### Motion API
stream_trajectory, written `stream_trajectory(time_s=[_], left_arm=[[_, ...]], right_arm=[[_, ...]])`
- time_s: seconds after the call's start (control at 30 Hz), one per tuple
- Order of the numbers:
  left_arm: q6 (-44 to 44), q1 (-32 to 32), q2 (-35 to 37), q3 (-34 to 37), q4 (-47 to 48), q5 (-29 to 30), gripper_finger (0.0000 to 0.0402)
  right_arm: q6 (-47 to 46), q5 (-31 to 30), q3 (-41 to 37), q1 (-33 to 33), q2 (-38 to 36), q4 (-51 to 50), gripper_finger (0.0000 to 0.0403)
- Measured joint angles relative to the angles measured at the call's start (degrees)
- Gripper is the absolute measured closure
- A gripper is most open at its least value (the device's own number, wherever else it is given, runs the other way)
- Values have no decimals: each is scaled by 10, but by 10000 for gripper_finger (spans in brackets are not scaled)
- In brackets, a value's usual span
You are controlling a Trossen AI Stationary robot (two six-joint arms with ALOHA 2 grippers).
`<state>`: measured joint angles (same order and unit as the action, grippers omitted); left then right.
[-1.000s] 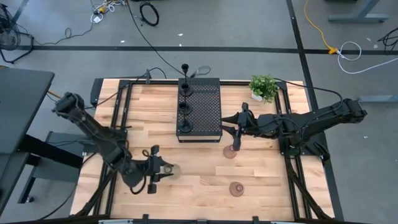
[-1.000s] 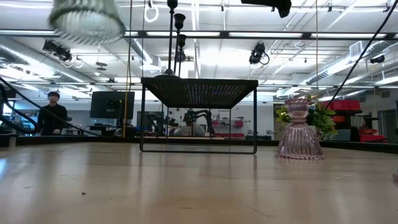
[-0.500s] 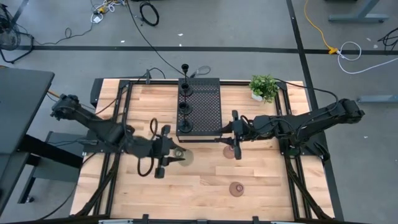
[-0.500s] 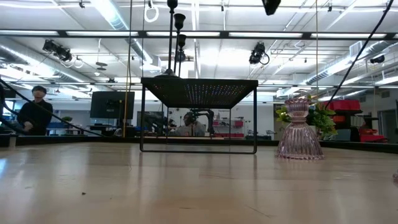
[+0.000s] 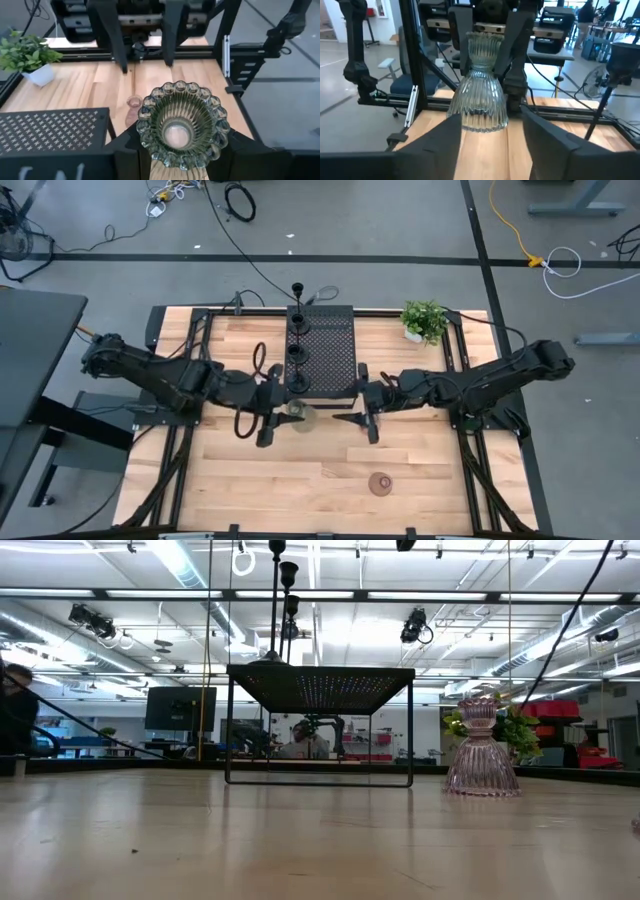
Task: Pick & Place candle stick holders
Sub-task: Put the green candle holder on the shelf
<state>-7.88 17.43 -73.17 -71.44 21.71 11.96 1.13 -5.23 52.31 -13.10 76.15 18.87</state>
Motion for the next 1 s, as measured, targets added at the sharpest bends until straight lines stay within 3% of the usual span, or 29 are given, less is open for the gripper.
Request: stream_trajectory(time_s=[0.37,0.57,1.0], left_arm=[[4,-26,-6,0,-33,-19,272],[13,-40,-29,0,-50,-47,272],[34,-45,-44,-19,-39,-50,272]], right_arm=[[-6,-12,5,4,53,91,116],[-4,-14,32,7,88,97,103],[-17,-12,60,11,140,98,101]])
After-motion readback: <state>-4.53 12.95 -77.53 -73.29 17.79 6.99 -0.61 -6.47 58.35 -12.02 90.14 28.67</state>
